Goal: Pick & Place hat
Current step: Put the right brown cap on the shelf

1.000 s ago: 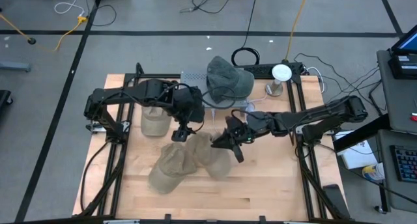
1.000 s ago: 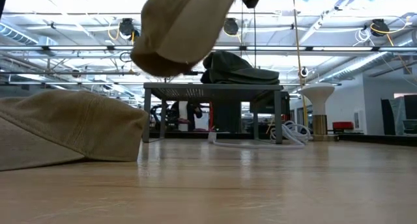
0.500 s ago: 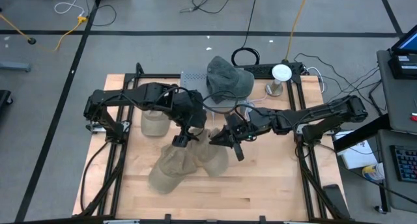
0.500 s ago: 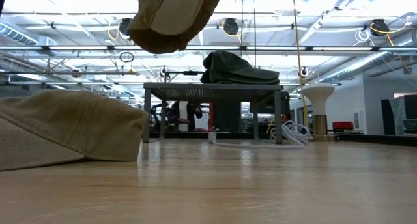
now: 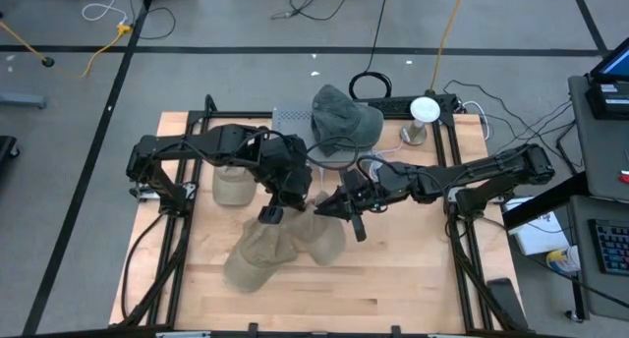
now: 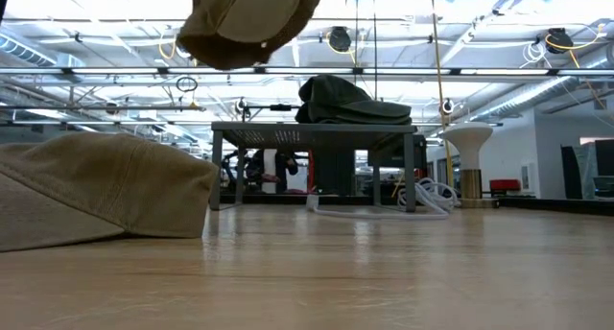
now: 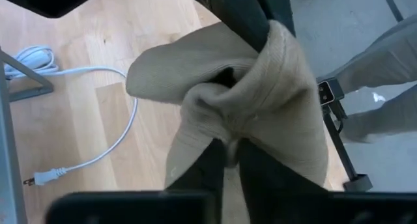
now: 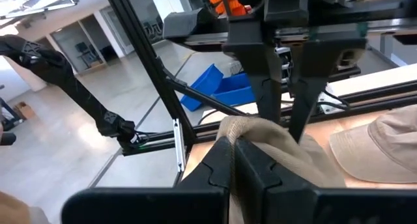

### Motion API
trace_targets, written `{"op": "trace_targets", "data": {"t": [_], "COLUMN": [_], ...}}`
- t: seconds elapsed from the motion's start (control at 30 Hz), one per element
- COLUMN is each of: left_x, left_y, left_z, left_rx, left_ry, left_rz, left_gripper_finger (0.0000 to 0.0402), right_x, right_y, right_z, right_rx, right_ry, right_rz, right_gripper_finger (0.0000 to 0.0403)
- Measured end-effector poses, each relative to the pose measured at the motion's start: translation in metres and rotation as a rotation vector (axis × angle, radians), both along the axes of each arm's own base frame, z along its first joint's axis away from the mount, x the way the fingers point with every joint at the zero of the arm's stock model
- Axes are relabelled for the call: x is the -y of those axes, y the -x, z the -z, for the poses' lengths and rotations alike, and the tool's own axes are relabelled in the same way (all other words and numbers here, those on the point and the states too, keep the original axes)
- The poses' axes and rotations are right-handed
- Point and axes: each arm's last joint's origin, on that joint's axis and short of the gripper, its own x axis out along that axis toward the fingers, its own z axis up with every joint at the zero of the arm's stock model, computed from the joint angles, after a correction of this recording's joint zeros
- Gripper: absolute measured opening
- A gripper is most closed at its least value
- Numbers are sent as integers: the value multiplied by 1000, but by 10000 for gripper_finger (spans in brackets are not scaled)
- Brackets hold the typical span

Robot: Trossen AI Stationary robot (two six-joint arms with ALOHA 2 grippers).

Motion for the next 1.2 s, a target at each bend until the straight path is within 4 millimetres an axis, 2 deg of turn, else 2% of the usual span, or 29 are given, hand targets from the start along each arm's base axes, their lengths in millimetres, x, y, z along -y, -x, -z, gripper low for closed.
{"op": "trace_targets", "data": {"t": [0.07, 0.4, 0.77, 0.87, 1.0, 1.2], "left_x": [0, -11, -16, -14, -14, -18], "left_y": [0, 2, 25, 28, 36, 55], "left_z": [0, 1, -15, -18, -21, -25], "left_rx": [0, -35, -20, 1, 4, -19], "left_ry": [0, 18, 24, 59, 55, -134], "left_rz": [0, -58, -28, 35, 82, 107], "left_gripper_finger": [15, 10, 10, 10, 10, 10], "right_x": [0, -1, -1, -1, 0, 2], "right_y": [0, 1, 1, 1, 1, 13], "right_z": [0, 5, 6, 6, 5, -3], "right_rx": [0, -35, -40, -39, -30, -19], "right_ry": [0, 64, 75, 79, 110, 200], "right_rz": [0, -60, -61, -62, -62, -64], "right_gripper_finger": [0, 2, 3, 21, 68, 129]}}
